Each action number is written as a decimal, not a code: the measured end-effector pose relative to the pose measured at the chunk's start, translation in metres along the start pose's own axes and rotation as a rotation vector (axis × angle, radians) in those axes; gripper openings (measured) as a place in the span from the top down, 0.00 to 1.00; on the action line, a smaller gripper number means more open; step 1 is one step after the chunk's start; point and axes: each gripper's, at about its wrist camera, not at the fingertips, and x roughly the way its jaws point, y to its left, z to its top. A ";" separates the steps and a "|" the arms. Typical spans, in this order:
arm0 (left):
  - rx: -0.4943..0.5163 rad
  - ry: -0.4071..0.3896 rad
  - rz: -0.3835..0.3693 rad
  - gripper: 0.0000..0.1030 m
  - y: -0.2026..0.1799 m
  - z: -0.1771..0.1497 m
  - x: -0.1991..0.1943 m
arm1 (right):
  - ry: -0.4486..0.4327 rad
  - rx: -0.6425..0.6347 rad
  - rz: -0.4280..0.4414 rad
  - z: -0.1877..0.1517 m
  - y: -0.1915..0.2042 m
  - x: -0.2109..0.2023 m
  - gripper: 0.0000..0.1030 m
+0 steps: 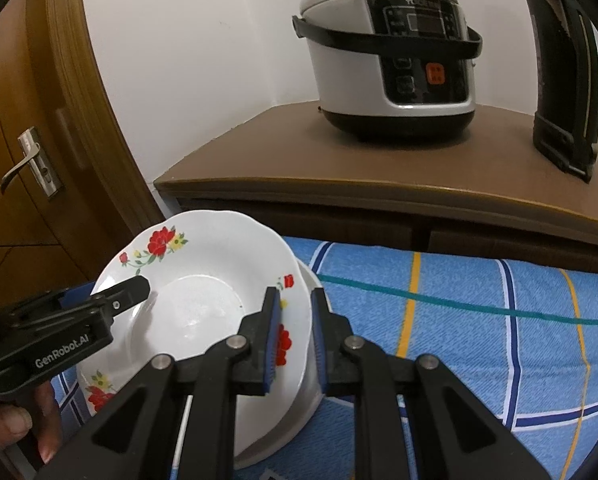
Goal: Organize plates and bowls
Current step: 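Lower the red-floral plate onto the stack and open both grippers, then move both grippers to the rim of the pink plastic bowl, then close both grippers on the pink bowl rim and lift it, then carry the pink bowl over the red-rimmed steel bowl with both grippers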
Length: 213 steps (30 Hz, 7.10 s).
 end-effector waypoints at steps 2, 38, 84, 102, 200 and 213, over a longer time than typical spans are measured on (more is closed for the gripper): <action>-0.001 -0.002 -0.003 0.52 0.000 0.000 0.000 | 0.001 0.000 0.000 0.000 -0.001 0.000 0.84; 0.055 -0.037 0.045 0.52 0.001 -0.016 0.011 | 0.007 -0.059 -0.022 0.000 0.006 0.002 0.85; 0.068 -0.272 -0.006 0.40 -0.016 -0.023 -0.057 | -0.178 -0.144 0.112 -0.039 0.036 -0.205 0.52; 0.571 0.072 -0.719 0.40 -0.255 -0.112 -0.132 | -0.054 0.251 -0.381 -0.182 -0.145 -0.331 0.59; 0.570 0.217 -0.831 0.74 -0.392 -0.047 -0.085 | -0.114 0.268 -0.498 -0.076 -0.250 -0.307 0.87; 0.588 0.233 -0.818 0.74 -0.395 -0.053 -0.082 | -0.074 0.276 -0.507 -0.080 -0.254 -0.300 0.86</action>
